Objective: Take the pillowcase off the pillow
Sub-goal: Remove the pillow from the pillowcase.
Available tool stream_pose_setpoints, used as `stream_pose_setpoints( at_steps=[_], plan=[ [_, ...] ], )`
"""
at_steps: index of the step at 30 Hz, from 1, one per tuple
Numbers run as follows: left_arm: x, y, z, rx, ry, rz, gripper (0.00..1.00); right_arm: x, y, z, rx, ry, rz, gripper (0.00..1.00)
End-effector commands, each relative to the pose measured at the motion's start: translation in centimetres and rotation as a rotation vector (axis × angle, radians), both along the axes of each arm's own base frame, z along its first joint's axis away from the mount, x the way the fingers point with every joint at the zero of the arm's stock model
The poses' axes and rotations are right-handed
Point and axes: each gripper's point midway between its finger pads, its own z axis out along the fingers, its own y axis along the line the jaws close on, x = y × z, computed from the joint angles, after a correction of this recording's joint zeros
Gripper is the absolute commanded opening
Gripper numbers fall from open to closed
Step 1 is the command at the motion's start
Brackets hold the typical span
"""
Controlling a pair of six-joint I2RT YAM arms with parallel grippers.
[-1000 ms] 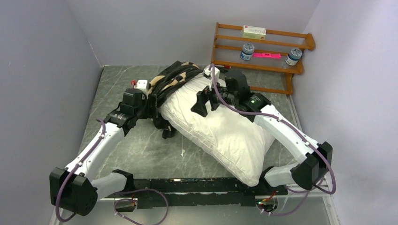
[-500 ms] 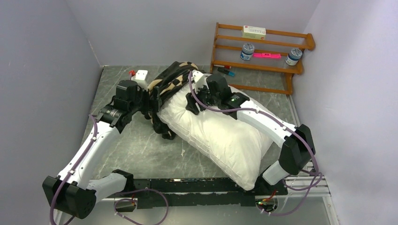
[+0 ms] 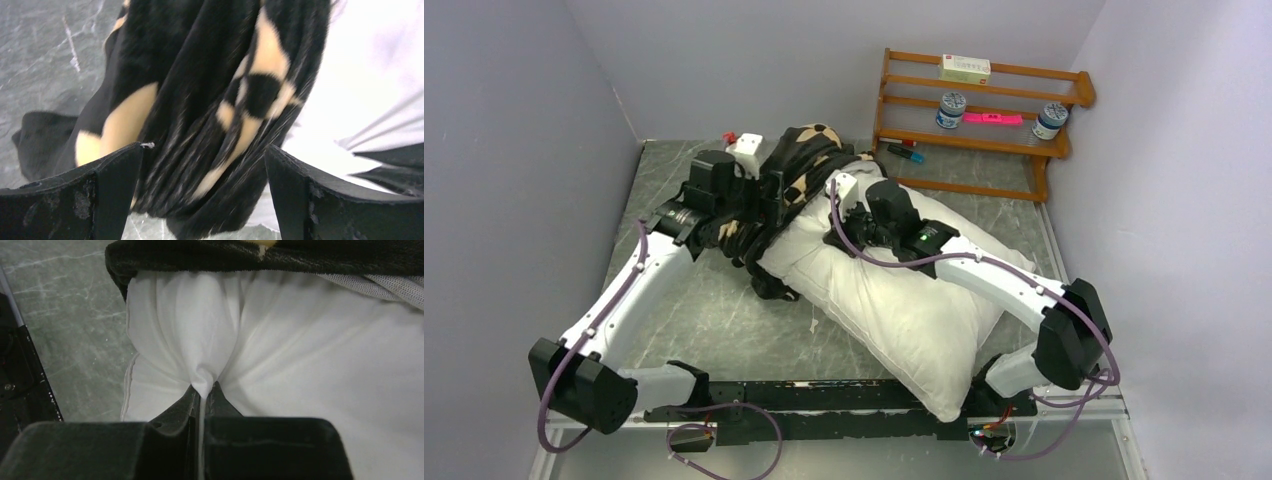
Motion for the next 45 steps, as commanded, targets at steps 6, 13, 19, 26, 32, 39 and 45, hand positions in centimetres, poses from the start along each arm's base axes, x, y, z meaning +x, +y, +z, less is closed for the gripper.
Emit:
stream_pose_setpoints(
  at_steps=[6, 13, 19, 26, 32, 39, 45],
  plan=[
    [2.4, -3.7, 2.7, 0.118, -0.083, -0.041, 0.96, -4.6, -1.4, -1.6, -0.030, 0.070, 0.064, 0.00],
    [2.1, -5.8, 2.0, 0.165, -0.055, -0.096, 0.96, -4.8, -2.6, -1.6, -0.021, 0.047, 0.027, 0.00],
    [1.5, -6.8, 1.0, 0.220, -0.028, -0.140, 0.96, -5.0, -3.0, -1.7, -0.017, 0.047, 0.016, 0.00],
    [2.6, -4.9, 0.7, 0.289, -0.056, -0.036, 0.59, -5.1, -3.7, -1.5, -0.016, 0.033, -0.008, 0.00],
    [4.0, -1.8, 1.1, 0.402, -0.092, 0.110, 0.10, -5.2, -5.6, -1.6, -0.050, 0.019, -0.073, 0.00],
    [6.5, 2.5, 2.1, 0.394, -0.105, 0.257, 0.05, -6.0, -8.4, -0.2, -0.047, -0.007, -0.157, 0.00],
    [7.9, 7.2, 1.2, 0.377, -0.083, 0.385, 0.05, -7.0, -10.4, 0.2, -0.031, 0.007, -0.222, 0.00]
  ],
)
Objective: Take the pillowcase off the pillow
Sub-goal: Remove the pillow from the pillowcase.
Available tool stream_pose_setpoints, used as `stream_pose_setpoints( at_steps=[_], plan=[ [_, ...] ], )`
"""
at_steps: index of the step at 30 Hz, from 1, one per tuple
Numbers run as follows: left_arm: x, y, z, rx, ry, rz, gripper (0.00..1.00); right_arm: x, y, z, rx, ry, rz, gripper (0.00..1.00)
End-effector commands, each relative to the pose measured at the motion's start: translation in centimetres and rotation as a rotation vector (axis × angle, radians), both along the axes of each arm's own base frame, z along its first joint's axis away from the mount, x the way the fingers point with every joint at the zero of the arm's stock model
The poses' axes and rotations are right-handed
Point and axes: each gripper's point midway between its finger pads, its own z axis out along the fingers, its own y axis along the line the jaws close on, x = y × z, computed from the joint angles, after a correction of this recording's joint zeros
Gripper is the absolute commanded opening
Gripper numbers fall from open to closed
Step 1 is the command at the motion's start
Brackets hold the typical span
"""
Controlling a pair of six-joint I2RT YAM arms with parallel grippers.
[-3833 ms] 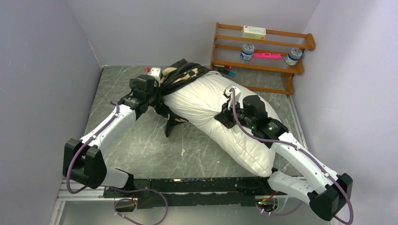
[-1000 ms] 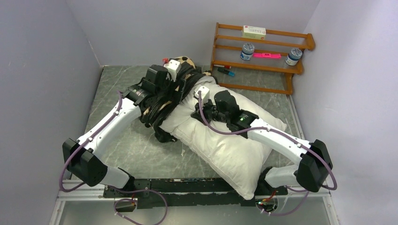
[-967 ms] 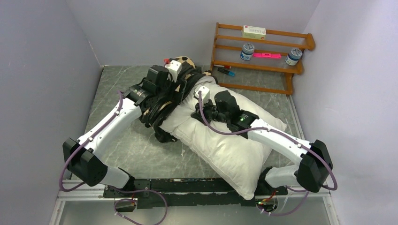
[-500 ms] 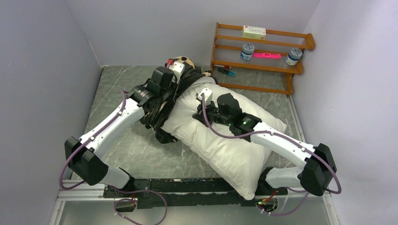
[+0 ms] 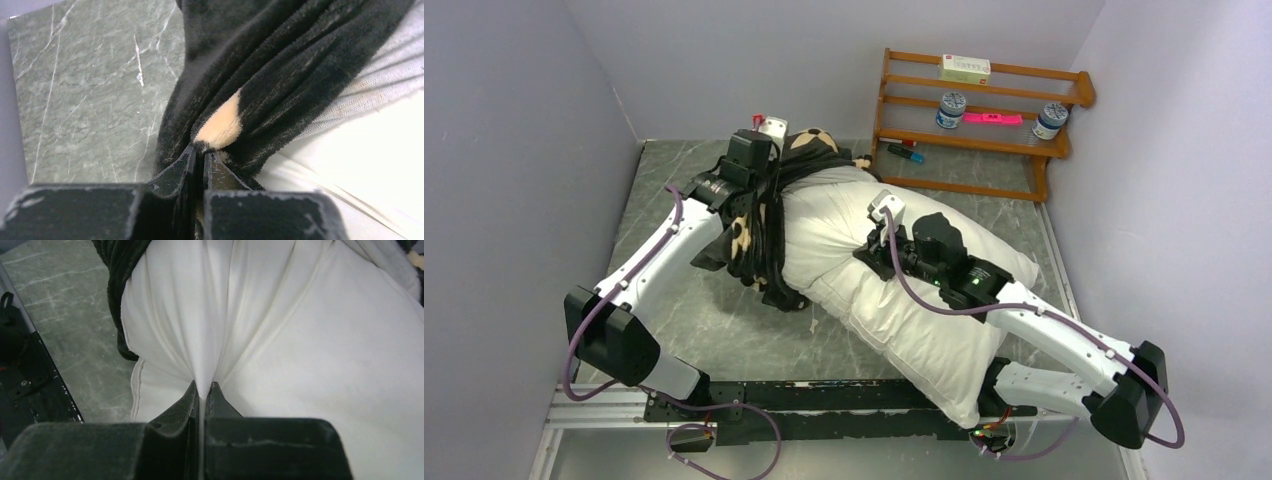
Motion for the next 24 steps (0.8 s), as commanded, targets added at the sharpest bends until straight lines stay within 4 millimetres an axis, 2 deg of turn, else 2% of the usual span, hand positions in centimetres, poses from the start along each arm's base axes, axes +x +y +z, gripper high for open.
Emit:
stream_pose_setpoints(
  at_steps=[1, 7, 11, 15, 17, 22, 24],
  plan=[
    [2.5, 8.0, 1.0, 0.082, -0.076, 0.261, 0.05, -2.1, -4.6, -2.5, -0.100, 0.111, -0.109, 0.00],
    [3.1, 10.1, -1.8, 0.062, -0.033, 0.322, 0.05, -1.9, -6.2, -2.7, -0.104, 0.119, -0.177, 0.00],
    [3.5, 10.8, -4.7, -0.023, 0.023, 0.322, 0.05, -1.9, -6.5, -2.9, -0.101, 0.125, -0.193, 0.00],
    [3.6, 12.6, -7.7, -0.033, 0.089, 0.366, 0.05, -1.7, -6.6, -3.2, -0.102, 0.130, -0.202, 0.00],
    [3.5, 12.1, -8.1, -0.053, 0.105, 0.341, 0.07, -1.7, -6.3, -3.3, -0.105, 0.134, -0.193, 0.00],
    [3.2, 7.6, -6.8, -0.246, 0.075, 0.151, 0.17, -1.9, -4.3, -3.2, -0.086, 0.115, -0.075, 0.00],
    [2.3, 6.4, -7.1, -0.287, 0.093, 0.100, 0.18, -2.0, -3.4, -2.9, -0.073, 0.105, -0.027, 0.00]
  ],
)
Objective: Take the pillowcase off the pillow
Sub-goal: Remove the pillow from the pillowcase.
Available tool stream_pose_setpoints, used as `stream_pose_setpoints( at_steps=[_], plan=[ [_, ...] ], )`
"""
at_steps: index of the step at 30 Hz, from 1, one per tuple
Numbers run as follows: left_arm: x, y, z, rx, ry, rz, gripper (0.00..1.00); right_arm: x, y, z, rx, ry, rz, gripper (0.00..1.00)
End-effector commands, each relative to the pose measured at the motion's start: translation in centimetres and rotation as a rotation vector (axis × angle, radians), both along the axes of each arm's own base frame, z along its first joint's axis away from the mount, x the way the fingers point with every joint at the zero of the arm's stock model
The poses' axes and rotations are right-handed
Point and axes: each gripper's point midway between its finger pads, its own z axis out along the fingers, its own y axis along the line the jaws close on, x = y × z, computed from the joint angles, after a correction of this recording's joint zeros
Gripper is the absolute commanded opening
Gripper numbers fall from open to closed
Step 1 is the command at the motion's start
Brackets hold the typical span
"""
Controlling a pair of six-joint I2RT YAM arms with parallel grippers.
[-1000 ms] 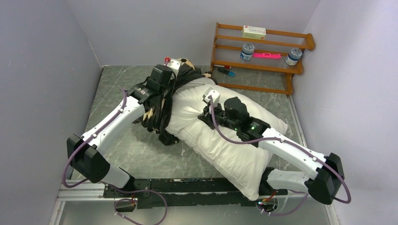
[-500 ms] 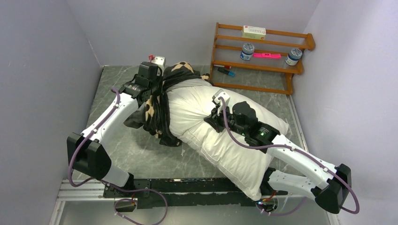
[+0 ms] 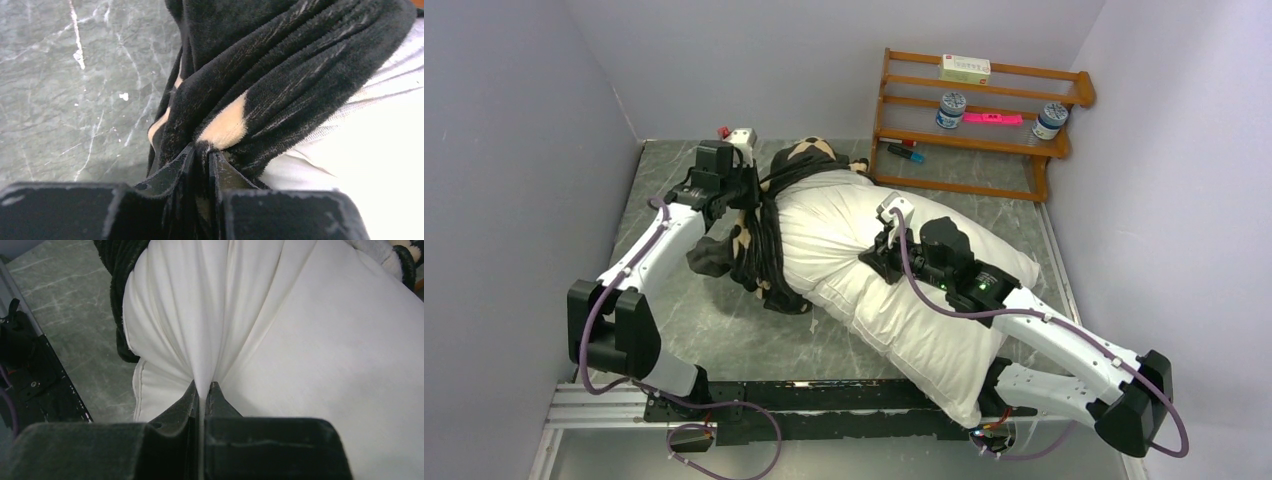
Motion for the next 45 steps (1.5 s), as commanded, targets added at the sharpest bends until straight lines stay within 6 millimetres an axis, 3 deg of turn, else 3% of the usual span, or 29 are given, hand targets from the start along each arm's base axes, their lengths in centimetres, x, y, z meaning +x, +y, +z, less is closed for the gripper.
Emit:
stream_pose_setpoints(
  at_steps=[1, 5, 11, 13, 15, 20, 23, 26, 31, 36, 39, 41, 43, 45],
  plan=[
    [-0.1, 3.5, -1.3, 0.026, -0.008, 0.079, 0.19, -1.4, -1.5, -2.5, -0.104, 0.063, 0.047, 0.00],
    [-1.7, 3.3, -1.6, 0.065, -0.018, 0.069, 0.23, -1.3, 0.2, -1.5, -0.073, 0.065, 0.108, 0.03],
    [-2.6, 3.2, -0.2, 0.107, -0.078, 0.077, 0.25, -0.3, 1.1, 0.5, -0.129, 0.064, 0.151, 0.39],
    [-2.6, 3.1, 0.0, 0.100, -0.083, 0.072, 0.25, 1.0, 0.6, 2.3, -0.156, 0.061, 0.127, 0.51],
    [-2.8, 2.9, 0.2, 0.093, -0.088, 0.067, 0.25, 2.2, 0.0, 2.8, -0.180, 0.082, 0.105, 0.58],
    [-3.3, 2.4, 0.7, 0.128, -0.111, 0.062, 0.26, 5.6, -1.0, 3.8, -0.165, 0.099, 0.010, 0.72],
    [-3.7, 1.5, 0.7, 0.143, -0.115, 0.039, 0.26, 8.4, -1.4, 5.5, -0.086, 0.096, -0.055, 0.80],
    [-4.0, 0.7, 0.7, 0.136, -0.117, 0.015, 0.27, 11.9, -1.9, 6.0, -0.035, 0.138, -0.151, 0.85],
    [-4.3, 0.4, 0.8, 0.163, -0.125, 0.012, 0.26, 17.0, -2.4, 3.5, -0.049, 0.226, -0.287, 0.94],
    [-4.7, -0.4, 1.2, 0.155, -0.140, -0.011, 0.28, 18.2, -0.7, -0.5, -0.049, 0.337, -0.230, 0.98],
    [-4.7, -0.5, 1.3, 0.158, -0.142, -0.012, 0.29, 17.2, 0.7, -3.3, -0.064, 0.426, -0.125, 0.98],
    [-4.8, -0.3, 1.4, 0.164, -0.144, -0.005, 0.29, 15.6, 1.9, -4.9, -0.051, 0.480, -0.028, 0.92],
    [-4.7, -0.2, 1.5, 0.165, -0.147, -0.001, 0.29, 14.1, 2.8, -5.6, -0.036, 0.510, 0.052, 0.81],
    [-4.8, -0.3, 1.7, 0.158, -0.147, -0.004, 0.31, 12.7, 3.5, -6.1, -0.039, 0.517, 0.102, 0.62]
  ],
)
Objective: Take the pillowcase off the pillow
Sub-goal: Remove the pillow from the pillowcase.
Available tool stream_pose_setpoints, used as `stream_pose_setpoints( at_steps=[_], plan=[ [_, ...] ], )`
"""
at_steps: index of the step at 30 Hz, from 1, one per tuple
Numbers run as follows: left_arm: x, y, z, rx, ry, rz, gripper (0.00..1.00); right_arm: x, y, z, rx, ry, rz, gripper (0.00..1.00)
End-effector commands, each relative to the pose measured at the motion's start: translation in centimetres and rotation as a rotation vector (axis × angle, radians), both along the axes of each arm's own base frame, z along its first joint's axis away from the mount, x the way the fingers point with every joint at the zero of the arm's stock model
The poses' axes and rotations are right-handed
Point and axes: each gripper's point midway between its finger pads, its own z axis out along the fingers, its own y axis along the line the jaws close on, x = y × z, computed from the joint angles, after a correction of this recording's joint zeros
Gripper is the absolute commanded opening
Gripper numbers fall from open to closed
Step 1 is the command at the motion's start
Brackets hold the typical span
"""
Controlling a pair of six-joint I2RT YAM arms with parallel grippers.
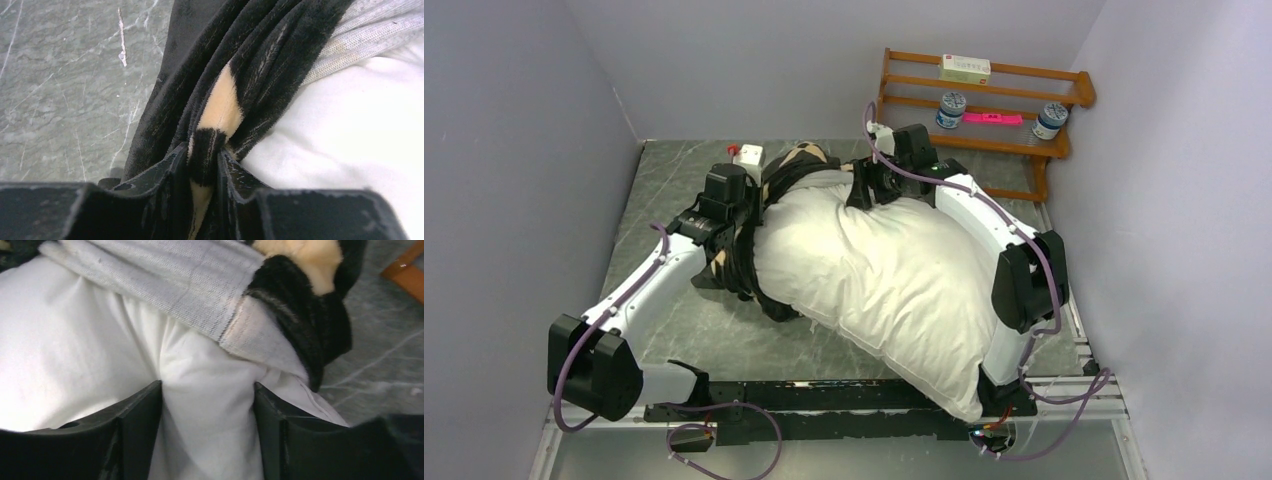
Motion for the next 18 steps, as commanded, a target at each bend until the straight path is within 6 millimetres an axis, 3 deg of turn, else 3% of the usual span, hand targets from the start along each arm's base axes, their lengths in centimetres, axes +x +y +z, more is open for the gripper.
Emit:
stream_pose_setpoints(
  at_steps=[1, 3, 4, 8, 12, 18],
  plan=[
    [-0.9, -0.4, 0.8, -0.009, -0.005, -0.028, 0.33, -5.1, 2.9, -1.1, 0.076, 0.083, 0.209, 0.50],
    [-1.1, -0.9, 1.1, -0.029, -0.006, -0.051, 0.39, -6.2, 3.1, -0.5, 0.085, 0.060, 0.241, 0.10],
    [-1.1, -1.1, 1.3, -0.037, -0.009, -0.061, 0.43, -6.6, 3.1, -0.1, 0.087, 0.044, 0.244, 0.00],
    [-1.2, -1.5, 2.6, -0.054, -0.009, -0.081, 0.59, -7.9, 3.3, 1.5, 0.067, -0.028, 0.274, 0.00],
    [-1.0, -2.0, 6.1, -0.085, -0.062, -0.094, 0.77, -8.9, 4.2, 3.6, 0.043, -0.132, 0.308, 0.00],
    [-1.1, -5.0, 10.3, -0.144, -0.087, -0.265, 0.92, -10.7, 5.6, 5.5, 0.008, -0.239, 0.338, 0.00]
  ],
)
